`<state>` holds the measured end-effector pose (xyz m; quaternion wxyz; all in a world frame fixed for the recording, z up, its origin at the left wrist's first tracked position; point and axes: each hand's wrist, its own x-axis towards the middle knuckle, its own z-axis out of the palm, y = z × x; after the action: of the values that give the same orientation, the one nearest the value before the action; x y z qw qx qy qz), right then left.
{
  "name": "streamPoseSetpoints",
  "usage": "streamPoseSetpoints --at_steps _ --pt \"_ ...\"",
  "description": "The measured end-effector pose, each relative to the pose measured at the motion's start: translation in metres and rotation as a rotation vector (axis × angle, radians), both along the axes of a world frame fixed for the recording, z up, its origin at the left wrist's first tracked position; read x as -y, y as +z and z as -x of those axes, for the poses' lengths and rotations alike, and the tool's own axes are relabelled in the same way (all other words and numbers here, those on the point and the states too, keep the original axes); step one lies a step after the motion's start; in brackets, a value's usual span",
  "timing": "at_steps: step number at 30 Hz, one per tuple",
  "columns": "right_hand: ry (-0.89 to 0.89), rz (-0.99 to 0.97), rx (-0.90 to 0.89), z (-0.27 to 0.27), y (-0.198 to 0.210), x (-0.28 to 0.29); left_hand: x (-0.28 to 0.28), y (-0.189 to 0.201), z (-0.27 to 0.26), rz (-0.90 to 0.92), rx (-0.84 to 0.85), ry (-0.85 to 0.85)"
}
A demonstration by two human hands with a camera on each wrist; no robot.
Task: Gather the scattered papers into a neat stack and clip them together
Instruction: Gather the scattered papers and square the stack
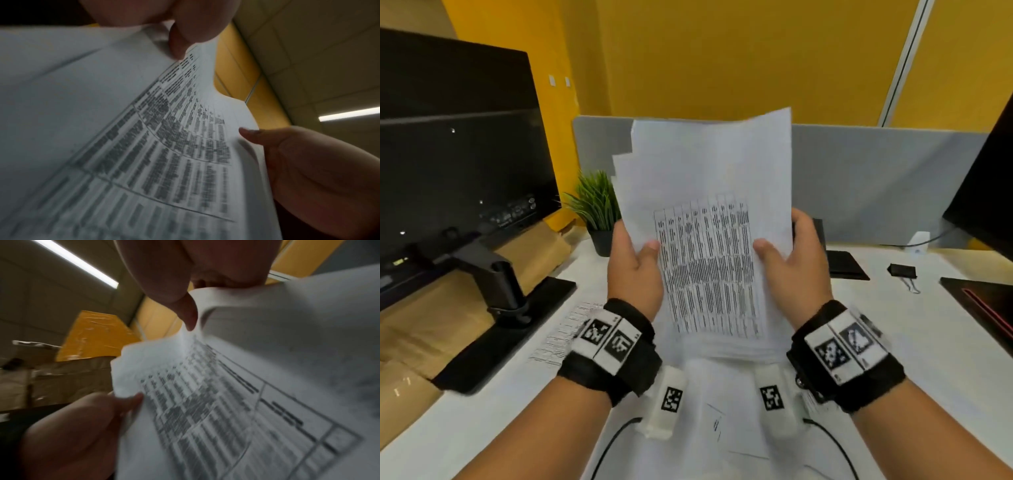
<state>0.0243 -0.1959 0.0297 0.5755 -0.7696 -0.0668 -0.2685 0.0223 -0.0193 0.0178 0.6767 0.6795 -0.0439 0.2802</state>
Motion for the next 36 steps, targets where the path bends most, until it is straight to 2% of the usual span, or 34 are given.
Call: streamPoseSetpoints --at_steps 2,4,9,14,16,18,20,22,24,25,27,29,30,33,34,36 --pt "-0.016 -0.007 0.104 0.010 -0.002 -0.009 0.006 0.002 0.001 0.024 0.111 0.028" --pt "0.014 -0.077 0.094 0.014 -0.012 -0.011 0.007 -0.001 0.001 0.047 0.140 -0.018" --pt "0.028 -0.207 -0.034 0.011 -0.038 -0.004 0.001 -0.020 -0.007 -0.035 -0.004 -0.037" --pt "0.057 -0.143 -0.099 0.007 -0.037 0.000 0.002 -0.022 -0.012 -0.112 -0.106 -0.045" --pt "0.025 -0.038 -0.012 0.010 -0.023 0.004 0.000 -0.013 -0.011 -0.114 -0.096 0.039" --pt "-0.053 0.164 0.150 0.015 -0.007 0.009 -0.003 0.003 -0.004 -0.279 -0.005 0.279" --pt "-0.129 0.450 0.260 0.021 0.009 0.013 -0.005 0.022 0.004 -0.473 0.144 0.440" --pt "-0.152 0.698 0.304 0.021 0.021 0.012 -0.004 0.042 0.010 -0.605 0.243 0.418" --pt "-0.177 0.760 0.337 0.021 0.027 0.010 -0.007 0.051 0.007 -0.626 0.310 0.281" --pt "-0.240 0.716 0.361 0.022 0.028 0.012 -0.008 0.051 0.004 -0.576 0.315 0.227" --pt "-0.488 0.536 0.360 0.023 0.027 0.019 -0.014 0.046 0.001 -0.392 0.270 0.162" --pt "-0.632 0.321 0.252 0.026 0.022 0.031 -0.020 0.035 -0.002 -0.205 0.178 0.115" --pt "-0.580 0.194 0.176 0.026 0.019 0.036 -0.022 0.028 -0.003 -0.140 0.129 0.096" --pt "-0.145 -0.236 -0.019 0.020 0.004 0.045 -0.023 0.002 -0.002 -0.032 -0.016 0.026" --pt "-0.060 -0.288 -0.057 0.018 -0.002 0.046 -0.022 -0.007 -0.001 -0.002 -0.050 -0.008" --pt "-0.062 -0.264 -0.091 0.016 -0.015 0.046 -0.019 -0.024 -0.001 0.043 -0.096 -0.045"
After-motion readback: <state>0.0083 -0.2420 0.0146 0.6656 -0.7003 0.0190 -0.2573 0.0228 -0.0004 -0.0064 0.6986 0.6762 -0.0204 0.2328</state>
